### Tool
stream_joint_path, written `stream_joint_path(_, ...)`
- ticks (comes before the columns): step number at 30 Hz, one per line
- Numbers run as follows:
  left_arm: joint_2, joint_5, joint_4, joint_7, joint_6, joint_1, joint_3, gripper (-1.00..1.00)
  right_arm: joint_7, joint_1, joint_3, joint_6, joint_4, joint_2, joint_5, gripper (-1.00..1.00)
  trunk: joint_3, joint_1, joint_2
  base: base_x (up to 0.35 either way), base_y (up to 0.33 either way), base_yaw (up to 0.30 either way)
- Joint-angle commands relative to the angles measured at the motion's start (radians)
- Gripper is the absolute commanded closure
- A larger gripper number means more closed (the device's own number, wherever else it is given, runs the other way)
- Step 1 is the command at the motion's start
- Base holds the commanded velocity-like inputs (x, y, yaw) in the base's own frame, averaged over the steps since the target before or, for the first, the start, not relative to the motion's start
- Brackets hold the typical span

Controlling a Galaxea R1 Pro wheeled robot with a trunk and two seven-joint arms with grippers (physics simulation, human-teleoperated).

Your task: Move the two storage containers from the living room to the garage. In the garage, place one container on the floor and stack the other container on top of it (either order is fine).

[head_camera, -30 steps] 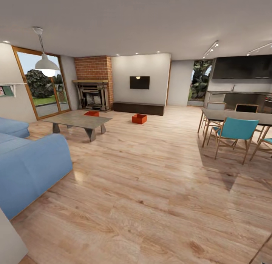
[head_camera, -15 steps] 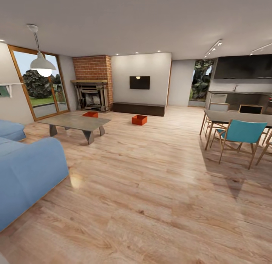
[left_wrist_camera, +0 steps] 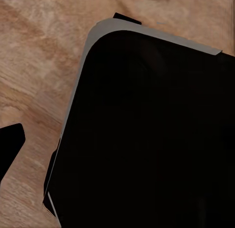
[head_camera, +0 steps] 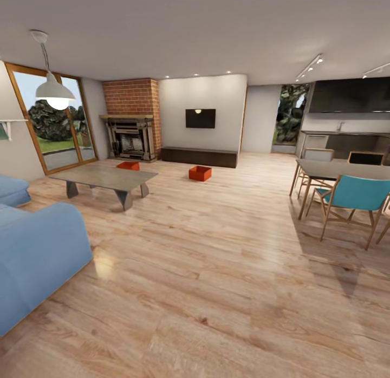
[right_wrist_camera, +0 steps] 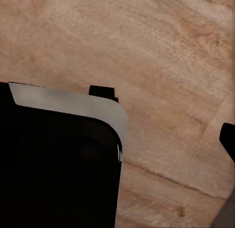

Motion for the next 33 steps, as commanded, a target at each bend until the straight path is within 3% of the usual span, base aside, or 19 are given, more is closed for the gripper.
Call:
stream_joint_path(1, 0.000, 0.003, 0.000, 0.001, -0.001, 0.000, 0.000, -1.00, -0.001, -0.001, 0.009, -0.006, 0.003, 0.000, -0.010, -1.00, -0.001, 0.001, 0.000, 0.325, 0.000, 0.000)
stream_joint_path(33, 0.000, 0.004, -0.001, 0.001, -0.006, 0.000, 0.000, -1.00, -0.001, -0.001, 0.009, -0.006, 0.003, 0.000, -0.009, -1.00, -0.001, 0.001, 0.000, 0.325, 0.000, 0.000)
